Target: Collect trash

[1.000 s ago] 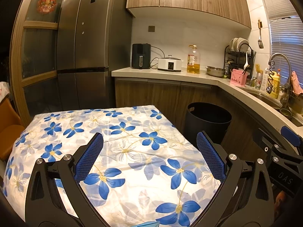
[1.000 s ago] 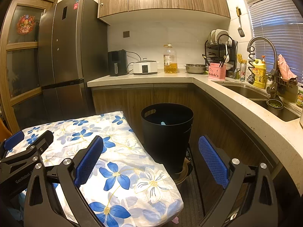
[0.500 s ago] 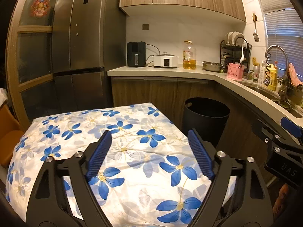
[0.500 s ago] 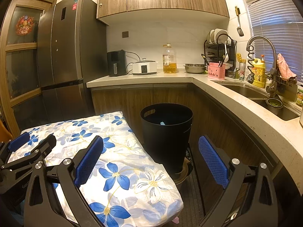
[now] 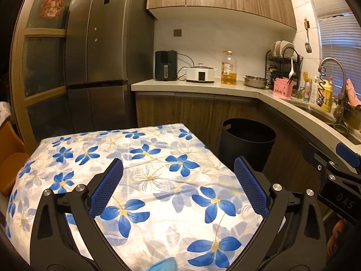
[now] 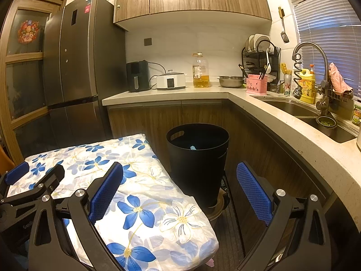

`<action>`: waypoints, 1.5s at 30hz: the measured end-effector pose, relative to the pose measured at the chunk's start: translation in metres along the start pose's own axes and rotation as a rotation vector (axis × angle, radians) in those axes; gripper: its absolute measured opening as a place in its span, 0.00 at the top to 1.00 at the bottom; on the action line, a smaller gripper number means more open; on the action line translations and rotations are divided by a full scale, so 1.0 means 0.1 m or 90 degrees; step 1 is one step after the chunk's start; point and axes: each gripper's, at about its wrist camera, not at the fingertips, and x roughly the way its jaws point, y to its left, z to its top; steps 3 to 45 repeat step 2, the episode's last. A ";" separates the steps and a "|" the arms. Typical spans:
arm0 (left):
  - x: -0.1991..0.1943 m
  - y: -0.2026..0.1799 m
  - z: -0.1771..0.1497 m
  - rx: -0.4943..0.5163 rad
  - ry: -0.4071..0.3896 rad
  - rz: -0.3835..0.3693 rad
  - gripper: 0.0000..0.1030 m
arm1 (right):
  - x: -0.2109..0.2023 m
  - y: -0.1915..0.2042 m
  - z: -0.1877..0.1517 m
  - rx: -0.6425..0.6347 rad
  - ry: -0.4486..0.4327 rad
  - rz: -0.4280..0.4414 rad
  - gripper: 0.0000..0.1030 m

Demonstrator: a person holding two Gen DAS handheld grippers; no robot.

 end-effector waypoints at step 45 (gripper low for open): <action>-0.01 0.01 0.00 -0.005 0.000 -0.002 0.06 | 0.00 0.00 0.00 0.002 0.002 0.001 0.06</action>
